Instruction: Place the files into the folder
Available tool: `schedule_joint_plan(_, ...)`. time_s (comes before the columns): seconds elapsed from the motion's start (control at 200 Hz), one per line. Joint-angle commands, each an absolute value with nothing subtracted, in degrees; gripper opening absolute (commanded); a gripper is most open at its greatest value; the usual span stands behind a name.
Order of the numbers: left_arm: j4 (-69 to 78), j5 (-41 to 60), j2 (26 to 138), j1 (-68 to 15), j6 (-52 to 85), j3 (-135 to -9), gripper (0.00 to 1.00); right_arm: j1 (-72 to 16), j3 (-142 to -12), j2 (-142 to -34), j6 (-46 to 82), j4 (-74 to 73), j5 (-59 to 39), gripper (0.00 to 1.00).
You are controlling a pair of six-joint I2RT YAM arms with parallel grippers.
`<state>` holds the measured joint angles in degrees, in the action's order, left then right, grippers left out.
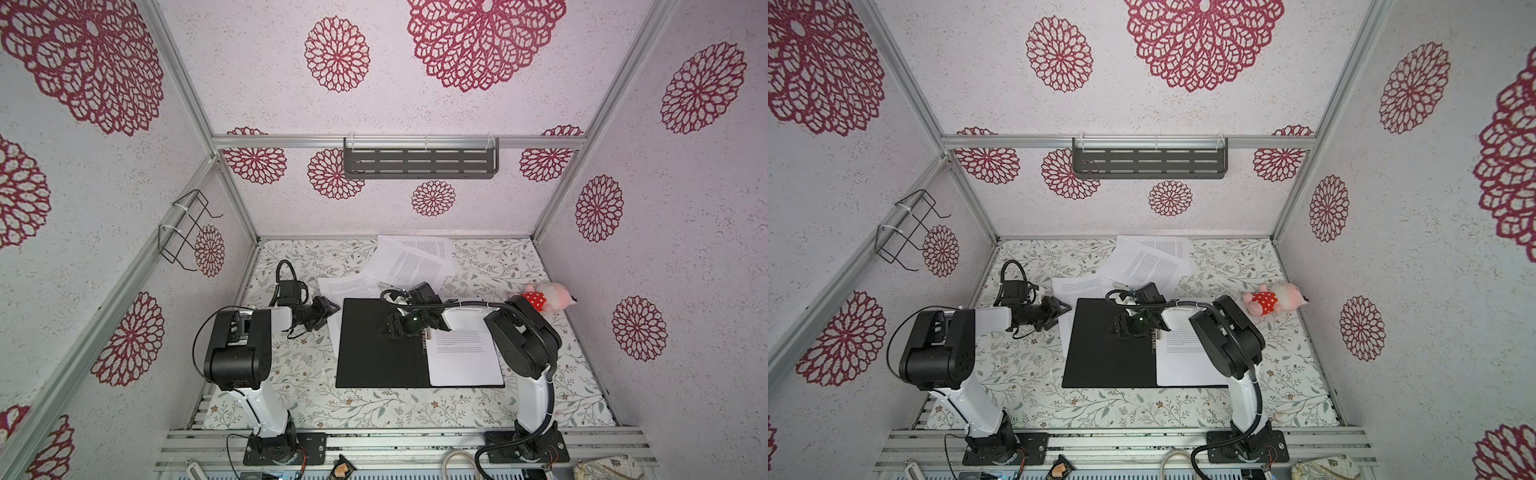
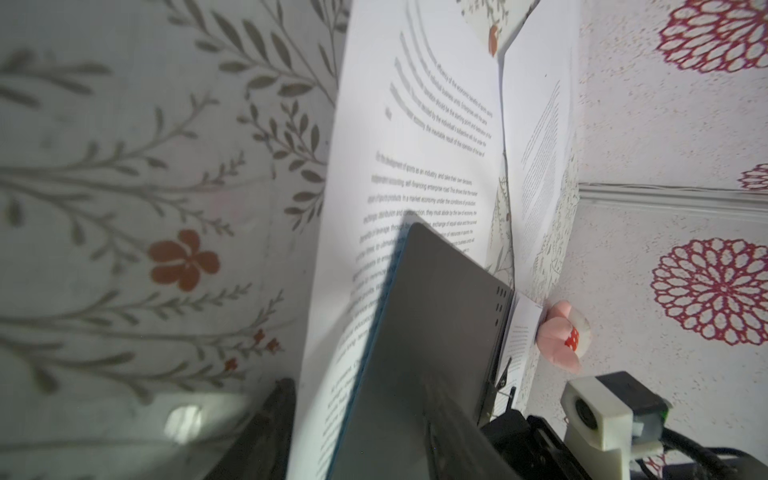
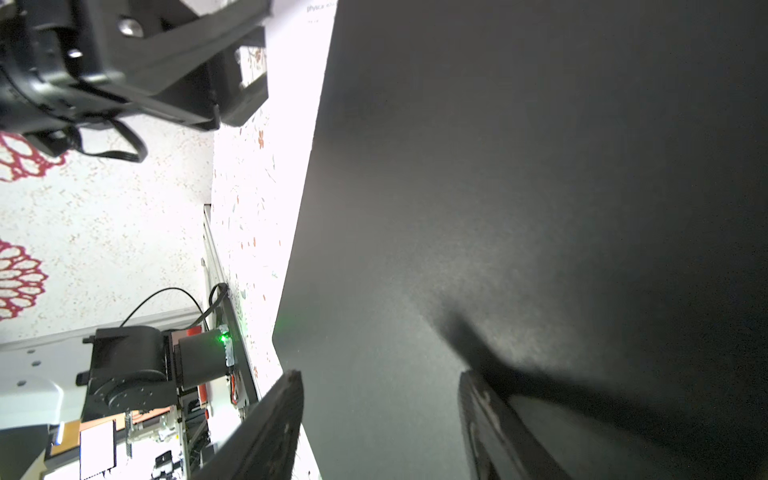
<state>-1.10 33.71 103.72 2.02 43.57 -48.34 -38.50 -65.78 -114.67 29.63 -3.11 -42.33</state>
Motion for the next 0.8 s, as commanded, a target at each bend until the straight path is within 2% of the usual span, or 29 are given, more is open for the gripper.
schedule_joint_plan(0.0,-1.4,30.9,105.9,1.9,43.9,-48.3,0.4,-38.3,-66.9,-114.1,29.5,-1.3,-40.7,0.65)
schedule_joint_plan(0.2,-0.3,29.5,105.0,2.1,44.2,-47.2,0.2,-37.1,-66.8,-109.8,31.9,-7.7,-41.4,0.74)
schedule_joint_plan(0.4,1.2,29.8,103.4,2.2,44.5,-46.1,0.07,-35.2,-64.3,-105.2,38.4,-23.1,-39.8,0.83)
schedule_joint_plan(0.48,1.3,30.1,103.1,2.2,44.6,-46.4,0.0,-34.8,-65.0,-104.3,39.2,-24.6,-38.0,0.85)
schedule_joint_plan(0.68,-0.9,30.0,100.4,2.6,44.6,-47.5,0.0,-32.9,-65.7,-102.0,38.7,-22.8,-35.5,0.9)
schedule_joint_plan(0.795,-2.8,29.3,97.0,3.7,44.7,-48.0,0.0,-31.7,-65.1,-98.9,36.8,-21.3,-34.9,0.99)
